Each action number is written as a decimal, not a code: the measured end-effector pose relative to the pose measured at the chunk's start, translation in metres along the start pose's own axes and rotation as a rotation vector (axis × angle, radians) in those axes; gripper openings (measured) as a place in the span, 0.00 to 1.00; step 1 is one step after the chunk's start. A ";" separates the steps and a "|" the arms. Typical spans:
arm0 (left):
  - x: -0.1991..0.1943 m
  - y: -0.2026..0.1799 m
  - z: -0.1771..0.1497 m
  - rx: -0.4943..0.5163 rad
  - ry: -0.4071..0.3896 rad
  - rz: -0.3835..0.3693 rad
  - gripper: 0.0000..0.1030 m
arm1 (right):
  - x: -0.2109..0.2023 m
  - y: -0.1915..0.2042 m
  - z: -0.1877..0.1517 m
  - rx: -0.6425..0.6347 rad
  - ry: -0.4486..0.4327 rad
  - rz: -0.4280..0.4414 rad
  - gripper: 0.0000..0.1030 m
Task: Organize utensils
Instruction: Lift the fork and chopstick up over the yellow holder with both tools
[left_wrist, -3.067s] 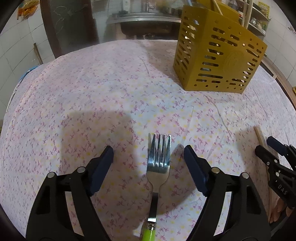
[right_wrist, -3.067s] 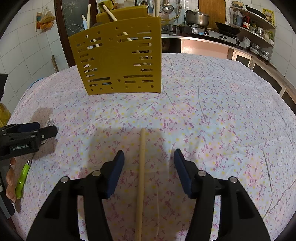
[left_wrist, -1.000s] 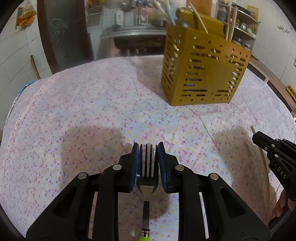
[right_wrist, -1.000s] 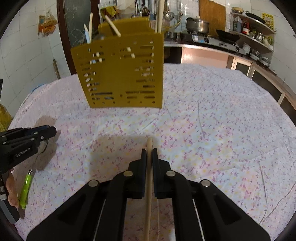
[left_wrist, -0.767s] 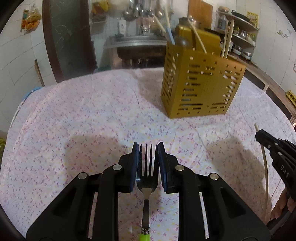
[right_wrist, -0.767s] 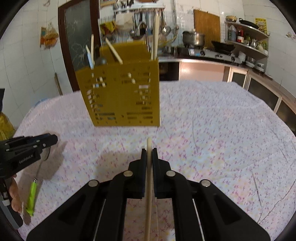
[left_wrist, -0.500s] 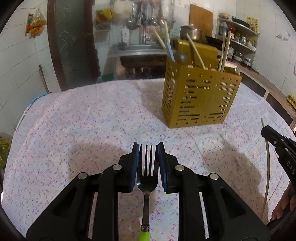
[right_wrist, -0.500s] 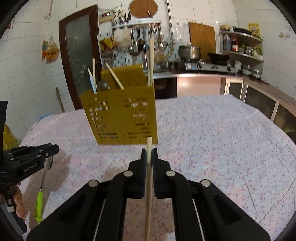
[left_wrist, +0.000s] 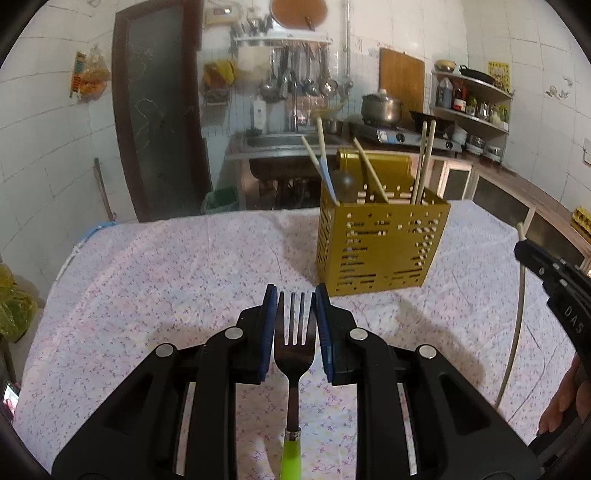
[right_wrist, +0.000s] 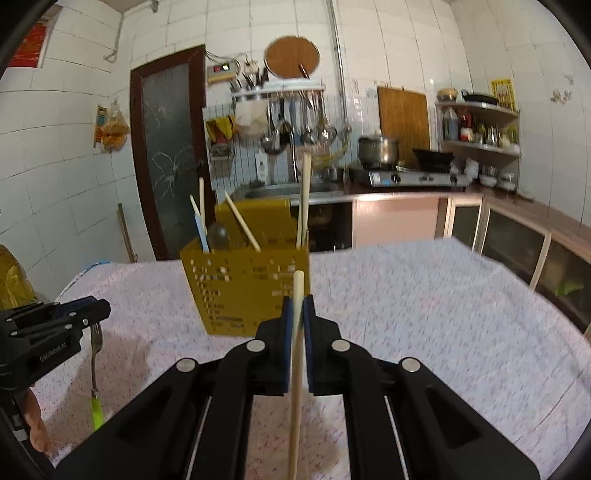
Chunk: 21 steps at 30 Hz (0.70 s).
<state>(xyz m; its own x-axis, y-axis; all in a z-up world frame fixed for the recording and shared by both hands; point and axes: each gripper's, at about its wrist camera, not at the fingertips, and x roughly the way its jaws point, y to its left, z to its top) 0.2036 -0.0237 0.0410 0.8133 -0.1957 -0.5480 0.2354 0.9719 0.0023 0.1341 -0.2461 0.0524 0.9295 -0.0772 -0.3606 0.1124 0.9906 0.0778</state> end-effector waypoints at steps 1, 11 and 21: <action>-0.002 -0.001 0.001 -0.003 -0.010 0.007 0.19 | -0.002 0.000 0.003 -0.007 -0.016 -0.002 0.06; -0.022 -0.023 0.017 0.003 -0.113 0.030 0.19 | -0.007 -0.003 0.019 -0.084 -0.105 0.034 0.06; -0.020 -0.022 0.021 -0.016 -0.153 0.019 0.19 | -0.014 -0.006 0.013 -0.126 -0.132 0.076 0.06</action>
<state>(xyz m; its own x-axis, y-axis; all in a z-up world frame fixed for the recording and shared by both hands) 0.1936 -0.0435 0.0690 0.8894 -0.1941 -0.4138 0.2120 0.9773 -0.0028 0.1254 -0.2526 0.0690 0.9725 -0.0074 -0.2327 0.0028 0.9998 -0.0198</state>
